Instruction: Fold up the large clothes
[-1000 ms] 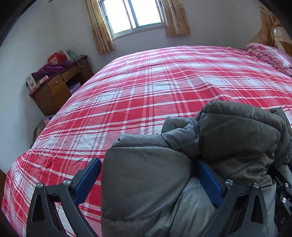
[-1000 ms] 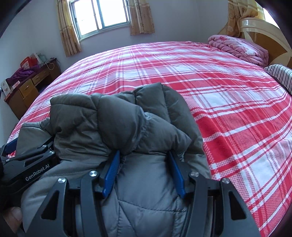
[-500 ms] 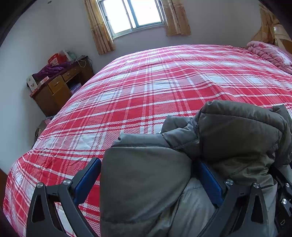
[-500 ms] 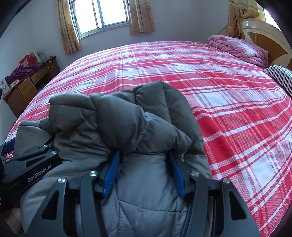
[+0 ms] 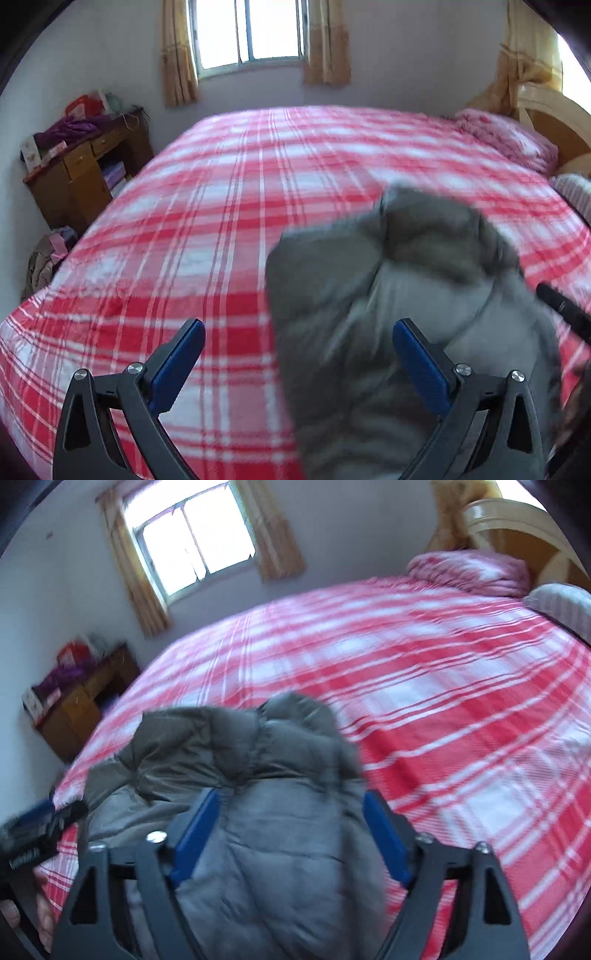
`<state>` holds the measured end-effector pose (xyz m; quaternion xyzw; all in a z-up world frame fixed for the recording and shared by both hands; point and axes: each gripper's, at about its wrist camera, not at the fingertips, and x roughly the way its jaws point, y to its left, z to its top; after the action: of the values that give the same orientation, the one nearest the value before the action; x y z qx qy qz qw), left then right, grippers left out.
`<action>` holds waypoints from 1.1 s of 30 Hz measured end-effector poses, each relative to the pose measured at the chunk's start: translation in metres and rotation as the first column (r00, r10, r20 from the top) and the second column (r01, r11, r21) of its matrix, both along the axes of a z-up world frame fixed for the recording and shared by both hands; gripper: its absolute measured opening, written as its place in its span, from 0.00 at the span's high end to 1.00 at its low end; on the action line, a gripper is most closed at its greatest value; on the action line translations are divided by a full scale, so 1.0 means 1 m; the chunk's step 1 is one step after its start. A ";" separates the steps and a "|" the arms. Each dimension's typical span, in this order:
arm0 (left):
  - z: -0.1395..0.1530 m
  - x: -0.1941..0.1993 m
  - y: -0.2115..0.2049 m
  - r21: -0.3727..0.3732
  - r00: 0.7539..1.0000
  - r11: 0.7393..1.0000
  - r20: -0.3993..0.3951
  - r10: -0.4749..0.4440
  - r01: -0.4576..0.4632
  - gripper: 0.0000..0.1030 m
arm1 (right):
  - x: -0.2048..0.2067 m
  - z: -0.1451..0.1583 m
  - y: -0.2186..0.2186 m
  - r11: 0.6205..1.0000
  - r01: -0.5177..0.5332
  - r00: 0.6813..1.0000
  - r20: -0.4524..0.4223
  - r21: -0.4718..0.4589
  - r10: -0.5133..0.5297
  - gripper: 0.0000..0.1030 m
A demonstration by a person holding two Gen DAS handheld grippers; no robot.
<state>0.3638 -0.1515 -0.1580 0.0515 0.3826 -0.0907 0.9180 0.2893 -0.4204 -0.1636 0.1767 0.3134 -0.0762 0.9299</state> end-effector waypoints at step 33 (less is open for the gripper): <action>-0.015 -0.021 -0.042 -0.032 0.975 0.975 0.037 -0.219 0.220 0.83 | 0.010 -0.044 0.017 0.892 -0.370 0.926 0.022 0.261 0.378 0.73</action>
<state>0.3429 -0.1933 -0.1732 0.0784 0.3576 -0.1977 0.9093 0.2996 -0.4030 -0.2081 0.2324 0.3622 0.1433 0.8912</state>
